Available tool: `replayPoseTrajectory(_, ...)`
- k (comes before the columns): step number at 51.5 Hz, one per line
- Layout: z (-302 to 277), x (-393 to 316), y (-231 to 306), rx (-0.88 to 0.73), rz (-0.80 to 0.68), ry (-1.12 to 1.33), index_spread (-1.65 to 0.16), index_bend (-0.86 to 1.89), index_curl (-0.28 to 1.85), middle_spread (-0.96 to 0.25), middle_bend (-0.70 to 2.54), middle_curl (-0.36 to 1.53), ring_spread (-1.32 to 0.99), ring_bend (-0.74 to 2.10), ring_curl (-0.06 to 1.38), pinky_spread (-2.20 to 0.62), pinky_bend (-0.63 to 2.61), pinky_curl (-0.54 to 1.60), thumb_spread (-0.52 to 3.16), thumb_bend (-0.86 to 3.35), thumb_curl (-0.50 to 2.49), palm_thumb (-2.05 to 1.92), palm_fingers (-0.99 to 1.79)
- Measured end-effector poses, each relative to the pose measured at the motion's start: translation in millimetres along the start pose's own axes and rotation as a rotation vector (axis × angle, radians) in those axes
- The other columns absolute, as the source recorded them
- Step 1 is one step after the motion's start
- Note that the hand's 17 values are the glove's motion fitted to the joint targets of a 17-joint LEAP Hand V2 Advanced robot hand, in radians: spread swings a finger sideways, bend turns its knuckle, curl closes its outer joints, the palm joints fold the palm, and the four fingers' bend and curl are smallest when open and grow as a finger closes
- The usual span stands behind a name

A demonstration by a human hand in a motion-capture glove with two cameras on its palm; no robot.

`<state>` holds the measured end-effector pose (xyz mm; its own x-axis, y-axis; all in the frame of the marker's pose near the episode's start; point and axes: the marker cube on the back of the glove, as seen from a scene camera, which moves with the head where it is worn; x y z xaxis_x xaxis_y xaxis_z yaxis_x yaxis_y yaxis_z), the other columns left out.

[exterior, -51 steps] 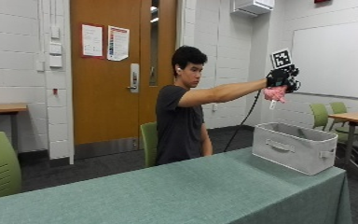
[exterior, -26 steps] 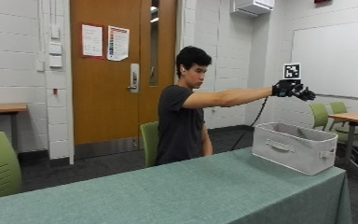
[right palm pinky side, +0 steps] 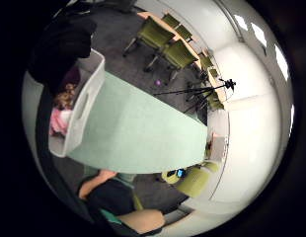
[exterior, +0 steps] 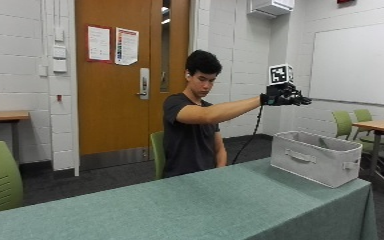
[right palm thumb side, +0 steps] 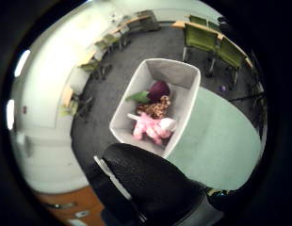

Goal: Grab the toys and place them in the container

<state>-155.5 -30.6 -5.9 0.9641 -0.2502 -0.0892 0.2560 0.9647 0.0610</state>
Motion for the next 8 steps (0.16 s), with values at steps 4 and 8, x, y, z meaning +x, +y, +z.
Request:
replayPoseTrajectory(4,7,18,21,-0.005,-0.173,-0.117,-0.11,0.18,0.53,0.03,0.36,0.42,-0.15,0.59,0.31,-0.11,0.97,0.36,0.89,-0.16,0.25,-0.24,0.00)
replayPoseTrajectory(8,20,33,23,-0.034,0.037,-0.080,-0.12,0.19,0.52,0.03,0.35,0.42,-0.15,0.58,0.30,-0.11,0.96,0.35,0.89,-0.16,0.21,-0.24,0.01)
